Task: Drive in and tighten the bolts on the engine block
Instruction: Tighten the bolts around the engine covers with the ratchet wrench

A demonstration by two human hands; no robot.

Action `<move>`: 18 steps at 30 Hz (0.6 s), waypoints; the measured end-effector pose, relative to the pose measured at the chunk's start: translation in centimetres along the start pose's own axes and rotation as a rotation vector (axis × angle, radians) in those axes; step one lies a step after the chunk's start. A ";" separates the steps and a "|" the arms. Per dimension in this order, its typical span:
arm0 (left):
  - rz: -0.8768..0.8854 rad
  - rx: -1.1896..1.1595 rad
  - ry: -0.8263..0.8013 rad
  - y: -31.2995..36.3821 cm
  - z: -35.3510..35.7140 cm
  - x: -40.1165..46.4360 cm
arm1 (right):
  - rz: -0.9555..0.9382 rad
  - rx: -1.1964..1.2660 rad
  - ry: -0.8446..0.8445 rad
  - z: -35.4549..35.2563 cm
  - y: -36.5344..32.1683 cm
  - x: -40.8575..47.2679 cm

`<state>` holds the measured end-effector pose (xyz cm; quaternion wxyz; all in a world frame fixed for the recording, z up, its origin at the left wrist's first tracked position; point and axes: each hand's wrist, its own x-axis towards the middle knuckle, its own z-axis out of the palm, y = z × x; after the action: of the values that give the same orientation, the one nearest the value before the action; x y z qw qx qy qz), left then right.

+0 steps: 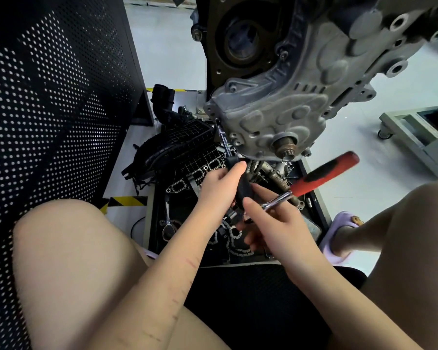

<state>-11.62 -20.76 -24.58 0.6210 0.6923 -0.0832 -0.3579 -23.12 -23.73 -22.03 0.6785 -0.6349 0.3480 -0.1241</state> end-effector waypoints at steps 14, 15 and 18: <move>0.017 -0.063 0.012 0.2 -0.1 -0.2 | 0.206 0.103 -0.034 -0.8 -1.8 2.2; 0.009 -0.064 0.014 0.2 -0.1 -0.2 | 0.239 0.119 -0.066 -0.9 -1.8 2.2; 0.015 -0.021 0.039 -0.1 0.0 0.1 | 0.356 0.199 -0.126 -1.2 -1.4 2.5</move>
<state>-11.58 -20.75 -24.67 0.6323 0.6919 -0.0726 -0.3408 -21.70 -26.42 -21.43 0.7694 -0.4997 0.3978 0.0040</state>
